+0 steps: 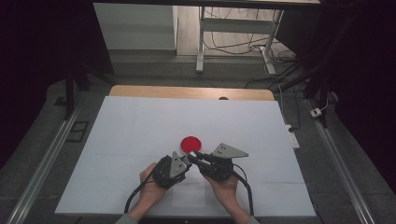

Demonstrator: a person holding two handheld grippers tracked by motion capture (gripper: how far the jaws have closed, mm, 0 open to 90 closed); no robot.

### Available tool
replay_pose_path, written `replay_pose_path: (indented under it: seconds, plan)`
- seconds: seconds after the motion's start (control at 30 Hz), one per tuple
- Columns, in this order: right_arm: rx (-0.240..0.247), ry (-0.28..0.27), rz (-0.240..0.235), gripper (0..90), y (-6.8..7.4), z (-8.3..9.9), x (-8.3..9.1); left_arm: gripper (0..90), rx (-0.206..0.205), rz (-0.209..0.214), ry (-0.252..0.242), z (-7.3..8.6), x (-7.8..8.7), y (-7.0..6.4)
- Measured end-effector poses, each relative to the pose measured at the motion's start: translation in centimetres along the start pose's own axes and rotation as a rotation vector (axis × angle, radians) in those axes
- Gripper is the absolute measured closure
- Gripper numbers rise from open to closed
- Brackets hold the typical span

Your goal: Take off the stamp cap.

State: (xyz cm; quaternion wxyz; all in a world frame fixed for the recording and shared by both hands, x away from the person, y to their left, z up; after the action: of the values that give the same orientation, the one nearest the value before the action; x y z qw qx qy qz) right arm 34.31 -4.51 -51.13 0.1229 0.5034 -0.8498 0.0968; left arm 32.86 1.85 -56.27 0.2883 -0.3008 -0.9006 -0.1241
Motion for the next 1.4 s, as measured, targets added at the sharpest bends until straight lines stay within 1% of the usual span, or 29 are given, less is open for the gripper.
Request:
replay_pose_path:
  seconds: [0.07,0.1,0.2,0.27,0.3,0.37,0.4,0.43,0.47,0.5,0.53,0.57,0.6,0.63,0.67,0.77,0.97,1.2,1.23,1.33,1.4]
  plan:
    - [-0.001,-0.001,0.000,75.6,0.0,0.0,0.0,65.6,-0.045,-0.028,0.006,0.1,0.0,0.1]
    - [-0.002,-0.001,-0.001,75.6,0.0,0.0,0.0,65.6,-0.057,-0.038,0.008,0.1,0.0,0.0]
    - [-0.010,-0.006,0.000,75.6,-0.1,0.0,0.1,65.6,-0.035,-0.017,0.002,0.0,0.0,0.0]
    - [-0.014,-0.009,0.000,75.5,-0.1,0.0,0.1,65.5,-0.001,0.008,-0.002,0.1,0.0,-0.1]
    - [-0.014,-0.008,0.000,75.6,-0.1,0.0,0.1,65.5,-0.001,0.008,-0.002,0.1,0.0,-0.1]
    - [-0.014,-0.007,0.002,75.6,-0.1,0.0,0.1,65.6,0.016,0.025,-0.003,0.1,-0.1,-0.1]
    - [-0.014,-0.007,0.002,75.6,-0.1,0.0,0.1,65.6,0.030,0.019,0.016,0.3,-0.2,0.1]
    - [-0.007,-0.024,0.020,75.7,-0.2,-0.2,0.2,65.7,0.044,0.027,0.022,0.6,-0.3,0.3]
    - [-0.003,-0.040,0.058,75.6,-0.9,-0.6,0.9,65.7,0.075,0.036,0.025,0.8,-0.3,0.5]
    - [-0.019,-0.051,0.059,75.6,-1.2,-0.8,1.1,65.6,0.094,0.041,0.023,1.0,-0.4,0.8]
    - [-0.019,-0.051,0.059,75.6,-1.2,-0.8,1.1,65.6,0.096,0.037,0.024,1.0,-0.4,0.9]
    - [-0.041,-0.059,0.069,75.6,-1.8,-0.9,1.6,65.7,0.093,0.034,0.019,1.0,-0.3,1.0]
    - [-0.041,-0.059,0.069,75.6,-1.8,-0.9,1.6,65.7,0.094,0.036,0.014,0.9,-0.2,1.0]
    - [-0.050,-0.060,0.073,75.7,-2.1,-0.8,1.7,65.6,0.090,0.036,0.011,0.8,-0.2,0.9]
    - [-0.052,-0.060,0.072,75.6,-2.2,-0.7,1.7,65.6,0.080,0.034,0.012,0.8,-0.2,0.9]
    - [-0.045,-0.055,0.067,75.6,-2.0,-0.7,1.6,65.6,0.073,0.030,0.013,0.8,-0.1,0.9]
    - [-0.042,-0.053,0.064,75.6,-2.0,-0.7,1.6,65.5,0.076,0.031,0.000,0.7,0.3,1.4]
    - [-0.030,-0.047,0.062,75.5,-2.1,-0.6,1.7,65.4,0.098,0.039,-0.015,0.8,1.3,2.2]
    - [-0.031,-0.046,0.063,75.5,-2.1,-0.6,1.7,65.4,0.113,0.047,-0.020,0.8,1.7,2.4]
    - [-0.033,-0.041,0.064,75.5,-2.2,-0.5,1.7,65.4,0.124,0.058,-0.021,1.0,2.0,2.7]
    - [-0.027,-0.042,0.068,75.5,-2.4,-0.4,1.8,65.4,0.143,0.068,-0.031,1.2,2.7,3.1]
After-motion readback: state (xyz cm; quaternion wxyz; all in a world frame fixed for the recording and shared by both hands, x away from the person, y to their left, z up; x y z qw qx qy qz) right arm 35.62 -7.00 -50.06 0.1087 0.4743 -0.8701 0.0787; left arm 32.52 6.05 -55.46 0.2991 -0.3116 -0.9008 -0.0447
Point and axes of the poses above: each handheld gripper's, and its own axes: x roughly backward along the jaws, z roughly out of its underside, y roughly to its left, the point moved 10 cm from there along -x, roughly forward along the jaws, and after that the axes turned 13 degrees about x, right-handed, at the moved point
